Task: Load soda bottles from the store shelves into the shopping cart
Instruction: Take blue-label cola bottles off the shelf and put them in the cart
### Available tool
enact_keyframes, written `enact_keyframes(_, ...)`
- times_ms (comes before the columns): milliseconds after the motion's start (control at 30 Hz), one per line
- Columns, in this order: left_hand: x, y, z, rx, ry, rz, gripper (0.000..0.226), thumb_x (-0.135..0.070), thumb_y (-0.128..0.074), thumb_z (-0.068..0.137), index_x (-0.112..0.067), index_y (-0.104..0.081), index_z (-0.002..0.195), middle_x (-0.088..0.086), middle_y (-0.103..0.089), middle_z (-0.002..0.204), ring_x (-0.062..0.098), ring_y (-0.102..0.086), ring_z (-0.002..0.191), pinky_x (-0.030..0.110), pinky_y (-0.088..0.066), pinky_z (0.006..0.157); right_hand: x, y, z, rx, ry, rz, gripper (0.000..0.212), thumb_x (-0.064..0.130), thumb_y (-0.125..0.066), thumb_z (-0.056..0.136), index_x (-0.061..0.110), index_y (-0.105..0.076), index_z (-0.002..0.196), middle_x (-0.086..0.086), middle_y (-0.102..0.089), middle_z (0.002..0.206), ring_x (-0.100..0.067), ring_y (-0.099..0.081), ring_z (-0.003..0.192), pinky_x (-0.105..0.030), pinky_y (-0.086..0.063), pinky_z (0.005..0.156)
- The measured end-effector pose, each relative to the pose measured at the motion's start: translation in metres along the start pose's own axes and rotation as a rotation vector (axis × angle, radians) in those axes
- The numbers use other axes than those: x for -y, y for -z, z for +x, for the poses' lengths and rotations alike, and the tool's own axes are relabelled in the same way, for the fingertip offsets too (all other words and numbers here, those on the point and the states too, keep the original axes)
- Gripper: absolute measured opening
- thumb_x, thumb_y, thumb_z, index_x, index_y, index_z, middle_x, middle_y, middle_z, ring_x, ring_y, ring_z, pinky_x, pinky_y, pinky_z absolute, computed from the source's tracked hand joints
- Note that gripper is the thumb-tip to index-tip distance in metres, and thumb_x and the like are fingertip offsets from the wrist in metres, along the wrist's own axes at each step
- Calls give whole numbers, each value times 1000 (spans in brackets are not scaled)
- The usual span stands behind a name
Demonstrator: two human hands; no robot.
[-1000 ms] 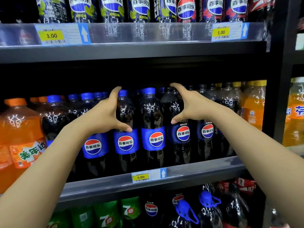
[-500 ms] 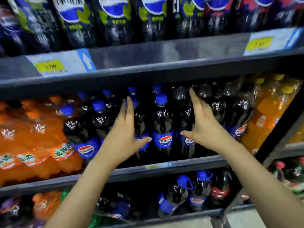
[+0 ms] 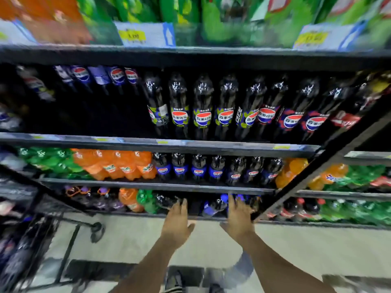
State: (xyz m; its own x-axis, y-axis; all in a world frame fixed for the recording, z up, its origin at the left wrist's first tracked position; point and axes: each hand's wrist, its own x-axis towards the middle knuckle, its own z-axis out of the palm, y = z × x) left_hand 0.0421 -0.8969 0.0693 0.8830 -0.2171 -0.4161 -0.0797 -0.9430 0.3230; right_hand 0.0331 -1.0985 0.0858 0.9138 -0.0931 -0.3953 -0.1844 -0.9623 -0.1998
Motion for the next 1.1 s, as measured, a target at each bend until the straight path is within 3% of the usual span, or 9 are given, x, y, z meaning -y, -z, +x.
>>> enact_keyframes(167, 15, 1, -68, 48, 216, 90, 81, -46, -44, 97, -10, 1, 154, 16, -6, 161, 30, -10, 148, 35, -15, 119, 45, 9, -45, 108, 168, -134, 95, 45, -60, 86, 11, -1, 151, -22, -16, 153, -36, -18, 141, -43, -18, 115)
enact_keyframes(300, 29, 5, -100, -44, 353, 44, 80, -52, -43, 95, -13, -5, 154, 15, -11, 160, 32, -12, 147, 38, -15, 119, 68, 5, -57, 150, 302, -205, 89, 46, -57, 88, 11, -6, 151, -21, -14, 154, -36, -16, 141, -45, -18, 114)
enact_keyframes(433, 58, 14, -136, -139, 489, -23, 78, -53, -40, 96, -11, -6, 153, 18, -11, 159, 34, -10, 147, 42, -13, 119, 107, -5, -65, 158, 412, -283, 82, 49, -56, 87, 9, -17, 147, -21, -24, 148, -35, -24, 137, -44, -24, 111)
enact_keyframes(733, 174, 37, -225, -359, 809, -138, 74, -55, -40, 95, -11, -20, 150, 19, -19, 157, 34, -16, 145, 43, -16, 119, 263, -41, -87, 192, 760, -364, 71, 50, -49, 91, 8, -24, 143, -16, -37, 140, -33, -33, 130, -42, -29, 106)
enact_keyframes(867, 237, 40, -254, -409, 863, -144, 74, -59, -37, 95, -14, -22, 151, 16, -17, 159, 31, -12, 147, 40, -12, 120, 340, -65, -91, 185, 825, -374, 68, 47, -50, 90, 9, -26, 141, -17, -42, 136, -33, -38, 127, -40, -31, 103)
enact_keyframes(1100, 362, 78, -292, -459, 725, -104, 67, -53, -37, 97, -12, -28, 149, 14, -23, 157, 30, -15, 147, 39, -12, 120, 482, -112, -104, 178, 719, -199, 56, 40, -49, 93, 6, -37, 135, -15, -48, 134, -30, -42, 126, -35, -33, 102)
